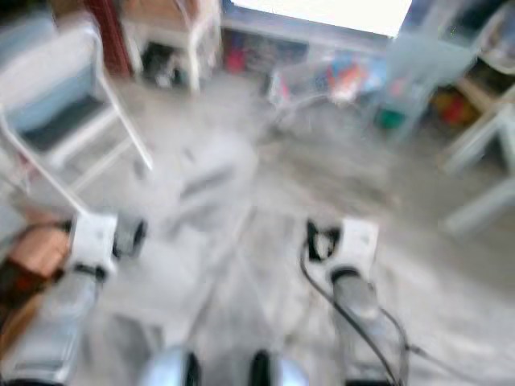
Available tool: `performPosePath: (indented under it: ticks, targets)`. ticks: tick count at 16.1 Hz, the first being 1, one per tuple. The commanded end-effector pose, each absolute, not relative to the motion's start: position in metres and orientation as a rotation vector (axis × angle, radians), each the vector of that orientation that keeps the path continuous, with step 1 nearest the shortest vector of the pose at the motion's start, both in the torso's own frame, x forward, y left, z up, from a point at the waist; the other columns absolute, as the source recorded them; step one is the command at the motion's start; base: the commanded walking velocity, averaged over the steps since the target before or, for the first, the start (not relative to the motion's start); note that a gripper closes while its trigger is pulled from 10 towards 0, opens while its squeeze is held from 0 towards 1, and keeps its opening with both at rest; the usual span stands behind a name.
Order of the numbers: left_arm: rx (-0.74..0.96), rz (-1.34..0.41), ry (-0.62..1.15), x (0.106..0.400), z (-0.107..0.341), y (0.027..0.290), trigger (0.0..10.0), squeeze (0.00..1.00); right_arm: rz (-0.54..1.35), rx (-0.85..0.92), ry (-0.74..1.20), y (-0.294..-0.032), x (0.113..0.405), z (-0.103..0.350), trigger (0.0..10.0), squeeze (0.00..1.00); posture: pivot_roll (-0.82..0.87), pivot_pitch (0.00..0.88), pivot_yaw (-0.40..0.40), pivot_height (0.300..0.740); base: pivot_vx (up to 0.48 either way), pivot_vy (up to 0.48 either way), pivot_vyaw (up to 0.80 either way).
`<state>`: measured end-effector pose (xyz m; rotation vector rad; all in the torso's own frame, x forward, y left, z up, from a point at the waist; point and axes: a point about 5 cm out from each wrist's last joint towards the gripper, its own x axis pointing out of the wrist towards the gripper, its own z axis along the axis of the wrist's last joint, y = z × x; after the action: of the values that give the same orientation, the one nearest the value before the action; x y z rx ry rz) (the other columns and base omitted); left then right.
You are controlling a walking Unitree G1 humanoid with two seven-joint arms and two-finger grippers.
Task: Restocking fridge
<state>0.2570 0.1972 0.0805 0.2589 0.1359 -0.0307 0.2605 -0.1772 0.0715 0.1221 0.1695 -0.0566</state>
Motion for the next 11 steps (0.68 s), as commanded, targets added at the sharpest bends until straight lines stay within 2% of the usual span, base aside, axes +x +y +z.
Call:
performPosePath:
  ticks: [1,6,11]
  targets:
    - [0.248,-0.023,0.150,0.2530,0.0778,0.1954,10.0,0.00,-0.071,0.115,0.164,-0.1825,0.2620,0.0738,10.0,0.00,0.17,0.101,-0.058,0.740,-0.326,0.000,0.00]
    - [0.244,-0.037,0.131,0.2574,0.0806,0.1929,10.0,0.00,-0.078,0.120,0.157,-0.1834,0.2646,0.0743,10.0,0.00,0.17,0.099,-0.065,0.740,-0.049,0.000,0.00]
    - [0.236,-0.030,0.141,0.2579,0.0806,0.1962,10.0,0.00,-0.071,0.109,0.145,-0.1839,0.2687,0.0775,10.0,0.00,0.16,0.105,-0.066,0.740,0.000,0.453,0.00]
